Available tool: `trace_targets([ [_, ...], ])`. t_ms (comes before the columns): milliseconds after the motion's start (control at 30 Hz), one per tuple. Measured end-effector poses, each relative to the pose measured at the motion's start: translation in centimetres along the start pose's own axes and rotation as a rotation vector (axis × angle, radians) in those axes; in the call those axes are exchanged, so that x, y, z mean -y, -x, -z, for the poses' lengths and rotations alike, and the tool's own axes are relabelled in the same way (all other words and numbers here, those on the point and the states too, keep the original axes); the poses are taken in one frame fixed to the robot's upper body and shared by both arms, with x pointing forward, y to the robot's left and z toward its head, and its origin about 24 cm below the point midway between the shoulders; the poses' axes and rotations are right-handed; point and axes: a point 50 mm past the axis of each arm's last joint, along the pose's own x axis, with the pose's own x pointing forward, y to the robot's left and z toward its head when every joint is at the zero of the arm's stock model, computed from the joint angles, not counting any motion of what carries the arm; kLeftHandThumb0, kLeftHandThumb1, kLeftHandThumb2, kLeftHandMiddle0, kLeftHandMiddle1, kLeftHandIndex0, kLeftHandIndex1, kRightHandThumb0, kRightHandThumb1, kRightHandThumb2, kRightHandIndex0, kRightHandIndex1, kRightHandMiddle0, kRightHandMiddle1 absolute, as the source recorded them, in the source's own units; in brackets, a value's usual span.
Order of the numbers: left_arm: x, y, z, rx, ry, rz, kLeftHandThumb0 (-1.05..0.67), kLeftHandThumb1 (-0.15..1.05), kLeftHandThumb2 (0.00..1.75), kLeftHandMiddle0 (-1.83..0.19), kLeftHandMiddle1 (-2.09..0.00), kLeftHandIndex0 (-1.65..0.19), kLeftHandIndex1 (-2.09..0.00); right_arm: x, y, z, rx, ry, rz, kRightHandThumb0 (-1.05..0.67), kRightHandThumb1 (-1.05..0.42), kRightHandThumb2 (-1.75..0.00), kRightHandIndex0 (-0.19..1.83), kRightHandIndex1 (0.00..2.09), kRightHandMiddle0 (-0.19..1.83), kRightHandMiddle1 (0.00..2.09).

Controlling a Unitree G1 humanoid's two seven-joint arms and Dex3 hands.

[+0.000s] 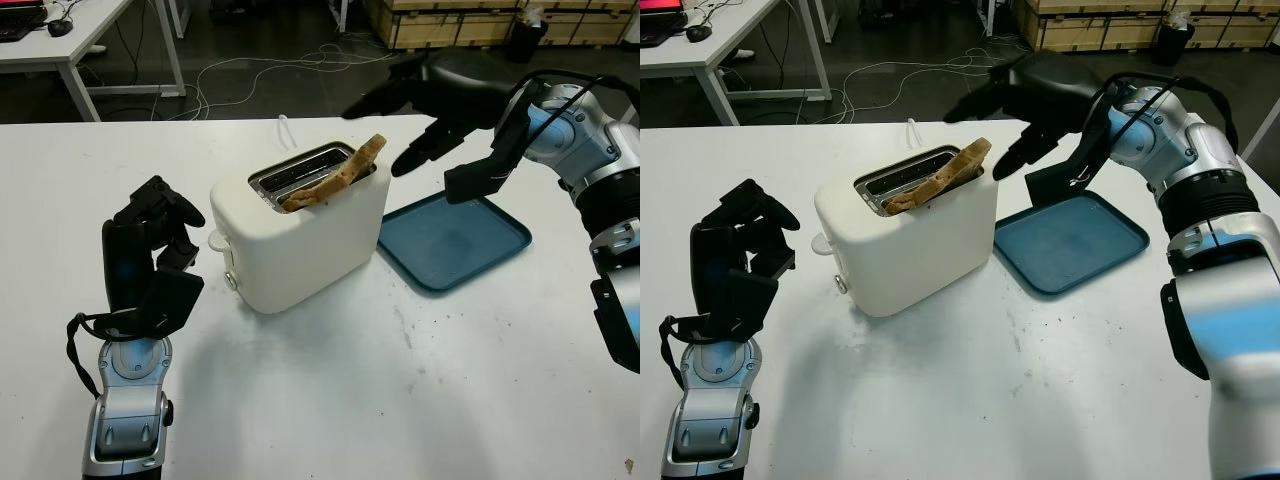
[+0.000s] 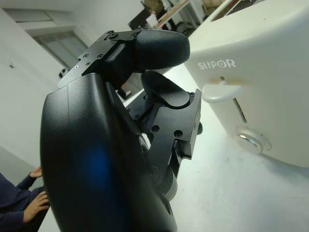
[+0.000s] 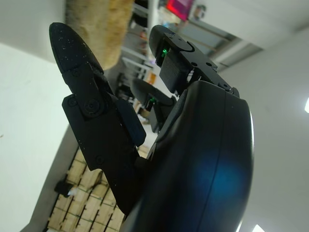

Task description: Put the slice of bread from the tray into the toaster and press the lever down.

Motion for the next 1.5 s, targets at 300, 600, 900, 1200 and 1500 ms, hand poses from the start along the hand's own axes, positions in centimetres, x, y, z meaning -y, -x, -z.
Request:
trace_targets([
  [300,0.0,0.0,0.0,0.0,0.0,0.001,-0.06,0.89,1.01,-1.07,-1.75,-0.69,-1.75,0.7,0.1,-0.2,0.015,0.018,0.064,-0.64,-0.72,-0.02,0.63,0.6,0.76,0.07],
  [600,0.0,0.0,0.0,0.001,0.001,0.001,-0.06,0.89,1.0,-1.07,-1.75,-0.68,-1.75,-0.4,-0.7,-1.0,0.068,0.036,0.213,-0.51,-0.83,-0.03,0.81,0.66,0.93,0.13],
  [900,0.0,0.0,0.0,0.001,-0.001,0.001,-0.05,0.88,1.02,-1.07,-1.75,-0.69,-1.75,-1.6,-1.0,-1.2,0.085,0.039,0.2,-0.55,-0.82,0.0,0.78,0.73,0.92,0.11],
  [1200,0.0,0.0,0.0,0.001,-0.001,0.001,-0.06,0.9,1.0,-1.07,-1.75,-0.68,-1.75,-2.0,-1.1,-1.2,0.084,0.047,0.112,-0.59,-0.77,0.0,0.72,0.75,0.89,0.09],
  [1500,0.0,0.0,0.0,0.001,-0.001,0.001,-0.07,0.9,0.99,-1.06,-1.75,-0.68,-1.75,-2.0,-1.2,-1.4,0.088,0.112,0.212,-0.55,-0.91,-0.13,1.07,1.65,0.89,1.47],
])
